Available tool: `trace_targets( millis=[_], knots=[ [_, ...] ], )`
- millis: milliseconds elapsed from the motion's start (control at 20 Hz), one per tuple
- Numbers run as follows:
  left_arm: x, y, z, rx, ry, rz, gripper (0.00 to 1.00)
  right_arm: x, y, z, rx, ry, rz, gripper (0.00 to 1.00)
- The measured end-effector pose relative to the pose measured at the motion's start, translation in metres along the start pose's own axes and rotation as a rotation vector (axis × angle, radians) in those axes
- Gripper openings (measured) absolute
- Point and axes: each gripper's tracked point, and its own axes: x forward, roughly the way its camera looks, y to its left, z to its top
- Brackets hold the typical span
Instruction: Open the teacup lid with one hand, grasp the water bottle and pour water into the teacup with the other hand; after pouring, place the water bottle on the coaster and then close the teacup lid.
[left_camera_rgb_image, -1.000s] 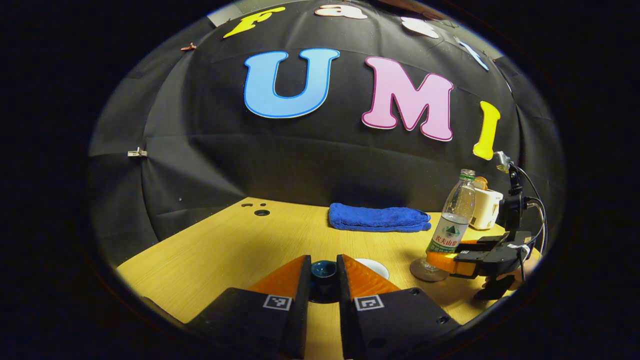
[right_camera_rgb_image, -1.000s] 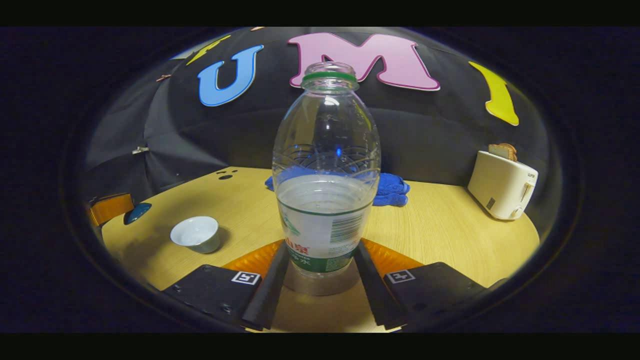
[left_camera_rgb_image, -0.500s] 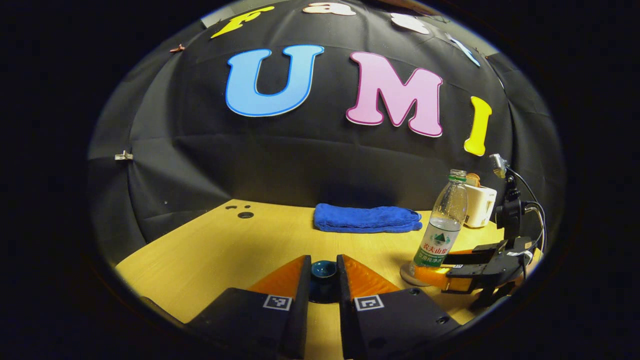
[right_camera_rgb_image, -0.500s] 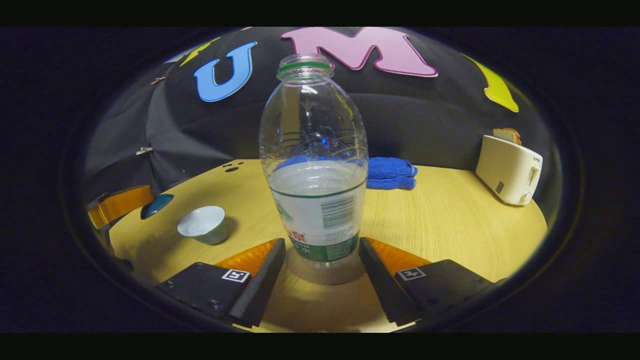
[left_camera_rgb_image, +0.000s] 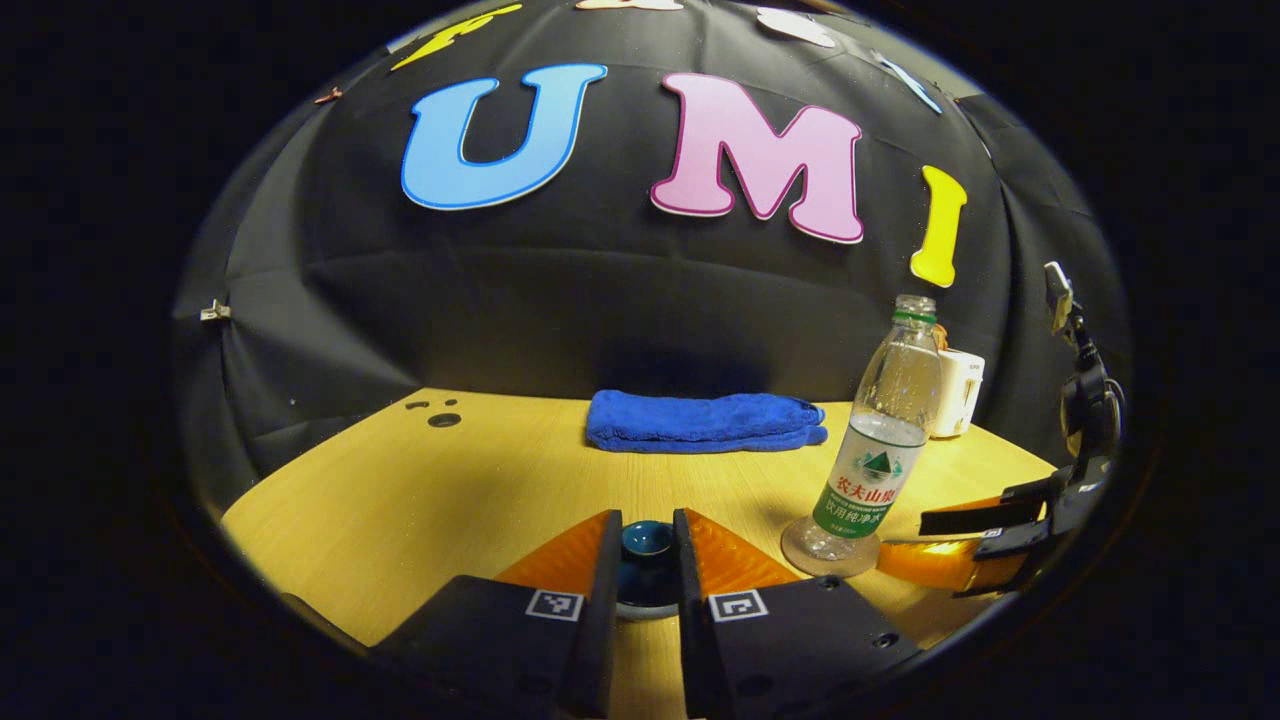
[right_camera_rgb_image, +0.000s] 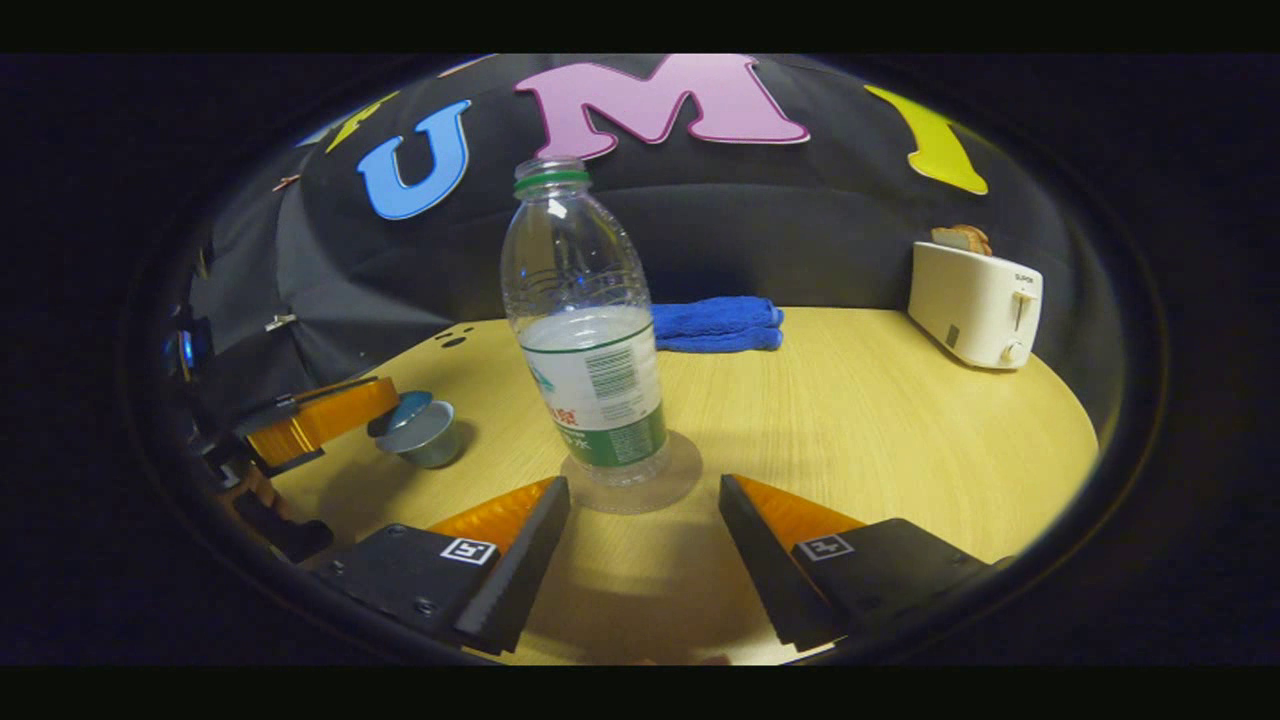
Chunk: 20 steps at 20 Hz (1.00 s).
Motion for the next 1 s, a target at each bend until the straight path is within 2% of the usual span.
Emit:
trace_targets(
  millis=[50,250,300,350,500,600,750,1000],
  knots=[
    [0.001,0.002,-0.002,0.003,0.006,0.009,0.31,-0.002,-0.003,0.004,0.005,-0.007,-0.004,0.93],
    [0.004,-0.001,-0.014,-0.002,0.045,0.003,0.34,-0.007,-0.012,0.016,0.018,-0.03,-0.018,0.97],
    [0.004,-0.001,-0.014,0.0,0.046,0.001,0.36,-0.008,-0.014,0.017,0.01,-0.034,-0.024,0.88],
    [0.003,-0.003,-0.015,0.008,0.046,0.0,0.37,-0.008,-0.016,0.02,0.004,-0.039,-0.027,0.97],
    [-0.001,-0.002,-0.015,0.035,0.061,0.022,0.84,-0.015,-0.015,0.029,0.013,-0.056,-0.025,0.97],
    [-0.01,-0.002,-0.001,0.028,0.038,0.028,0.97,-0.025,-0.016,0.04,0.014,-0.071,-0.029,0.97],
    [-0.033,0.001,0.035,0.026,0.004,0.044,0.98,-0.047,-0.013,0.072,0.003,-0.108,-0.042,0.97],
    [-0.079,-0.001,0.114,0.056,-0.024,0.048,0.98,-0.108,0.009,0.155,-0.051,-0.192,-0.032,0.96]
  ],
)
